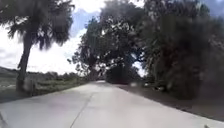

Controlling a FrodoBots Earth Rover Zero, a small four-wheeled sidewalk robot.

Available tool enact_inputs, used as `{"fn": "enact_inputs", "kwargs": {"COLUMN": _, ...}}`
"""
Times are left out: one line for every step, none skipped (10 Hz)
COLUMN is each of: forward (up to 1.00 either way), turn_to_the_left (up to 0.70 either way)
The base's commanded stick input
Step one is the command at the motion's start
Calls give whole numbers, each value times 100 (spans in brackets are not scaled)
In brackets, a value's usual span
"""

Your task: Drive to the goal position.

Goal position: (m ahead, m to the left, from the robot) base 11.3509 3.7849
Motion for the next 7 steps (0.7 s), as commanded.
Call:
{"fn": "enact_inputs", "kwargs": {"forward": 100, "turn_to_the_left": 0}}
{"fn": "enact_inputs", "kwargs": {"forward": 100, "turn_to_the_left": 0}}
{"fn": "enact_inputs", "kwargs": {"forward": 100, "turn_to_the_left": 0}}
{"fn": "enact_inputs", "kwargs": {"forward": 100, "turn_to_the_left": 0}}
{"fn": "enact_inputs", "kwargs": {"forward": 100, "turn_to_the_left": 7}}
{"fn": "enact_inputs", "kwargs": {"forward": 100, "turn_to_the_left": 28}}
{"fn": "enact_inputs", "kwargs": {"forward": 100, "turn_to_the_left": 38}}
